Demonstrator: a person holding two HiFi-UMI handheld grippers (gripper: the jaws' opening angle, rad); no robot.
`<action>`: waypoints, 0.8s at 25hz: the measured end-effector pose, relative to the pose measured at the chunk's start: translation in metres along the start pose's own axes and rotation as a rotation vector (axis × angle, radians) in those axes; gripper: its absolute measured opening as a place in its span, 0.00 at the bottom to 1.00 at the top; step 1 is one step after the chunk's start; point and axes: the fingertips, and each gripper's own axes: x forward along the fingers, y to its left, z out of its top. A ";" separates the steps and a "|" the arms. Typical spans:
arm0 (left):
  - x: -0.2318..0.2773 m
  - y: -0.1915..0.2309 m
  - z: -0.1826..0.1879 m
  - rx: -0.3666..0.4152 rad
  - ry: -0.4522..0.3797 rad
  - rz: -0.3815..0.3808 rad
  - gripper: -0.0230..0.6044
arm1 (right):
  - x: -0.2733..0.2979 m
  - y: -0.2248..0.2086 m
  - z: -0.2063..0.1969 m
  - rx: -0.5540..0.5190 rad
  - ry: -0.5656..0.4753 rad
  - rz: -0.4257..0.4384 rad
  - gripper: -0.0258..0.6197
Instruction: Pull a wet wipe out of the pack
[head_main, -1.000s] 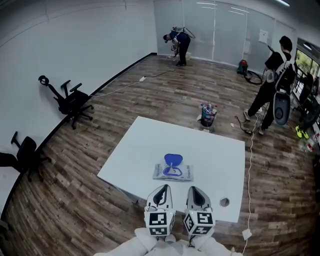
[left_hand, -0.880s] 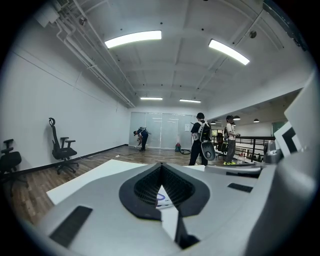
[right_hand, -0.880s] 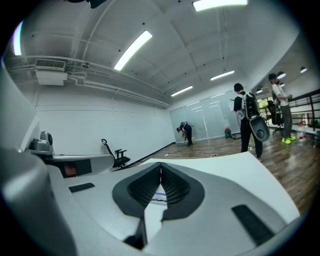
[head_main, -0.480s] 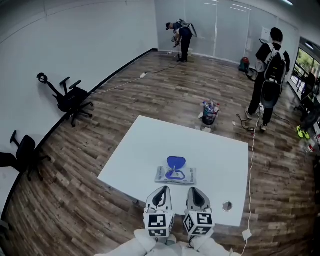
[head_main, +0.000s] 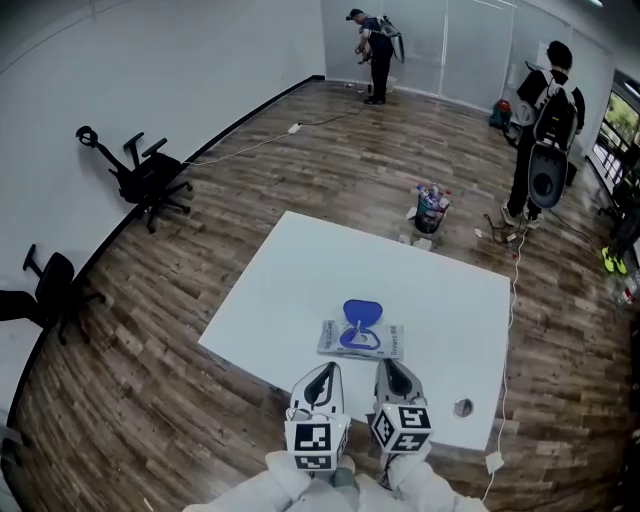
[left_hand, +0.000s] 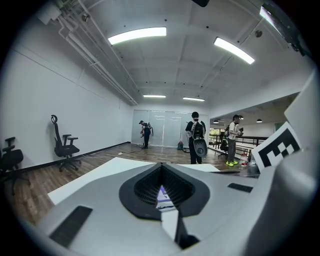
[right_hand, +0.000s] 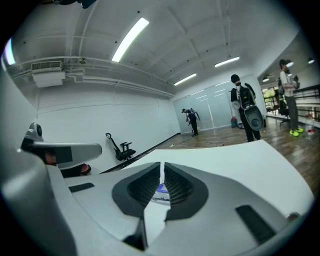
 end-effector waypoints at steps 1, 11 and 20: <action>0.000 0.001 -0.002 0.003 0.006 0.003 0.04 | 0.003 -0.001 0.000 -0.003 -0.001 0.000 0.06; -0.015 0.007 0.011 0.000 0.000 0.019 0.04 | 0.043 -0.008 -0.007 -0.042 0.036 0.028 0.13; -0.020 0.021 0.014 0.006 0.027 0.050 0.04 | 0.087 -0.019 -0.029 -0.057 0.114 0.018 0.16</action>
